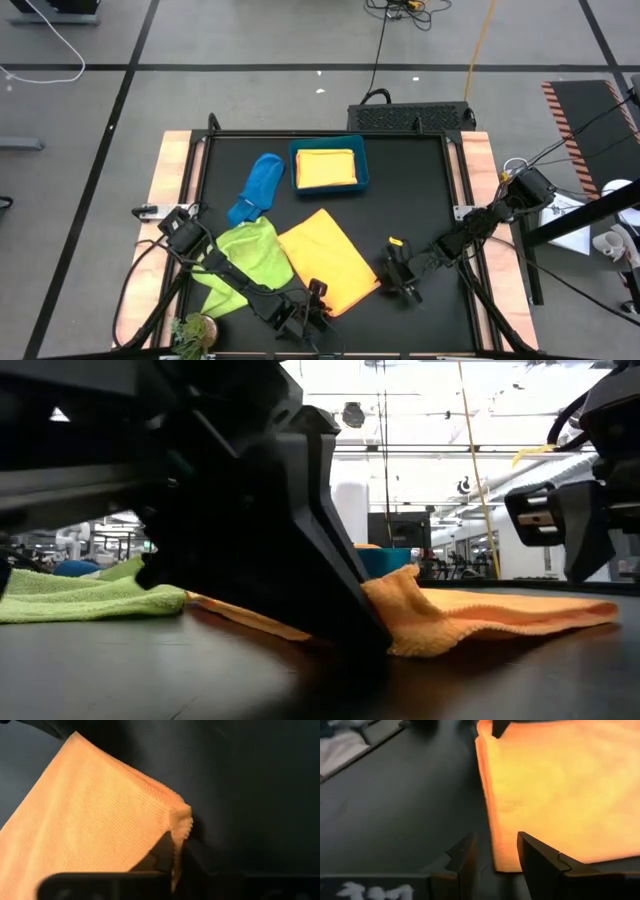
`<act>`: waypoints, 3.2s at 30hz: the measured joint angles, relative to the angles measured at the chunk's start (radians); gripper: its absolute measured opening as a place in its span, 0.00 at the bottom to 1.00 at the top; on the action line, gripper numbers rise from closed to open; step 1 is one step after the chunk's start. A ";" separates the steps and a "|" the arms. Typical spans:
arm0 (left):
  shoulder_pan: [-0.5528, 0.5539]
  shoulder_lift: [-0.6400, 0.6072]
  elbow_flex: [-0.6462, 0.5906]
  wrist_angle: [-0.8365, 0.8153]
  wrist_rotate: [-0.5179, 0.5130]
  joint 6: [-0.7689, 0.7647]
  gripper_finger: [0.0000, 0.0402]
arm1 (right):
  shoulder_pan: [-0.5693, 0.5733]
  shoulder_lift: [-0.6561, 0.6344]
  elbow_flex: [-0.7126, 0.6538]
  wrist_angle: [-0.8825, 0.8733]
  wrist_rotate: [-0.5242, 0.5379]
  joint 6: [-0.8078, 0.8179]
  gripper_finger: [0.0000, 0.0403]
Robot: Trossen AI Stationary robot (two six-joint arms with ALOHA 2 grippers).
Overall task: Fold microfiber towels
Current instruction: Fold the orange microfiber cloth
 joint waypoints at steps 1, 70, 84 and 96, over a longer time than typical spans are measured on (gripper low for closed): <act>0.000 0.000 0.000 0.010 -0.001 -0.001 0.03 | 0.001 0.000 0.000 -0.001 0.018 -0.022 0.33; -0.079 -0.080 -0.083 0.211 -0.237 -0.135 0.00 | 0.140 -0.012 -0.002 -0.032 0.187 -0.198 0.42; -0.080 -0.240 -0.515 0.836 -0.306 -0.158 0.00 | 0.138 0.070 0.001 0.117 0.192 -0.243 0.42; -0.080 -0.241 -0.585 0.946 -0.315 -0.195 0.00 | 0.054 0.198 0.010 0.306 0.216 -0.311 0.42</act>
